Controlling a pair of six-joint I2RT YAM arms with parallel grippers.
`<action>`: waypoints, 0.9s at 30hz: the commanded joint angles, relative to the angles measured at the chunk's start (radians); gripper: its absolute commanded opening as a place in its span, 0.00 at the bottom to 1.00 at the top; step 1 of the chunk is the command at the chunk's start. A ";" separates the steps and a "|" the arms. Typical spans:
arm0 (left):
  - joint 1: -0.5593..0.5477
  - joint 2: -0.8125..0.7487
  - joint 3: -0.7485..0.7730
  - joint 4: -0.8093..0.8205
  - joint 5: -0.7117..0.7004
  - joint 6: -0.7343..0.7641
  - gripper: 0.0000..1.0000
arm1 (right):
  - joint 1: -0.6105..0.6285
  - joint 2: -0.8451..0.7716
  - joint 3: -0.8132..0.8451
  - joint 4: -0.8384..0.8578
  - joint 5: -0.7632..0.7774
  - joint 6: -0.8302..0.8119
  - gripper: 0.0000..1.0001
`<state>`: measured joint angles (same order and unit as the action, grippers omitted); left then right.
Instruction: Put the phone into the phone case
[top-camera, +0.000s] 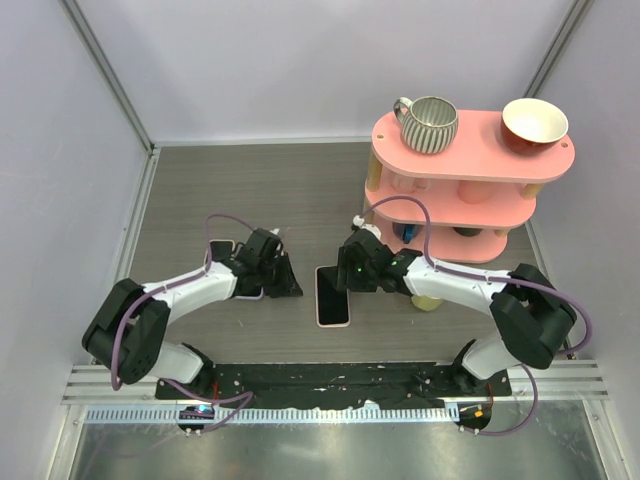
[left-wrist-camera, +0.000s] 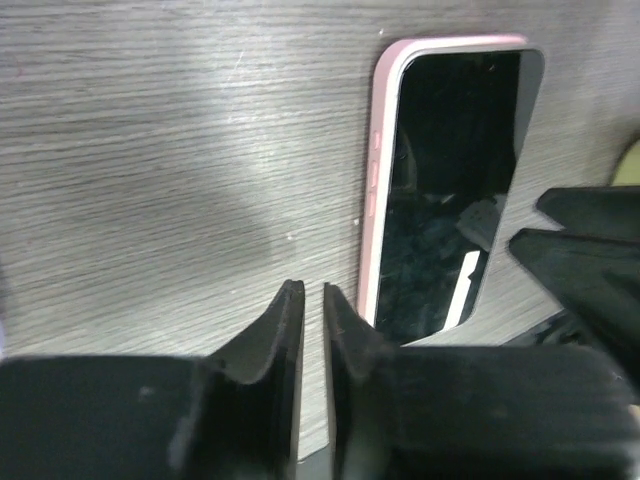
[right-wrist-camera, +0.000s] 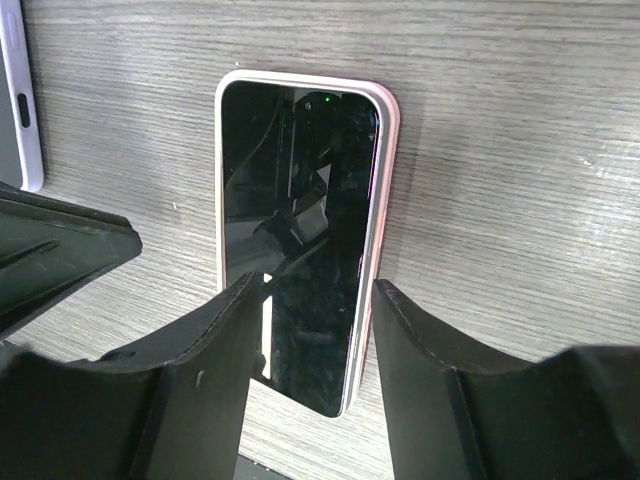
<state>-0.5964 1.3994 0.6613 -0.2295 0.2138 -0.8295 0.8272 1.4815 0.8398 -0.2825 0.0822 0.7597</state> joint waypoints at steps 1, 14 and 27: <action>-0.005 0.012 0.066 0.042 0.024 -0.005 0.24 | 0.000 0.023 -0.030 0.066 -0.035 -0.019 0.52; -0.005 0.107 0.069 0.128 0.082 -0.025 0.37 | 0.000 0.134 -0.097 0.226 -0.133 -0.049 0.15; -0.005 0.170 0.040 0.113 0.052 -0.028 0.20 | -0.007 0.069 -0.125 0.253 -0.107 -0.030 0.49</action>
<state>-0.5930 1.5494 0.7124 -0.1452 0.2619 -0.8566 0.8173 1.5761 0.7471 -0.0227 -0.0486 0.7322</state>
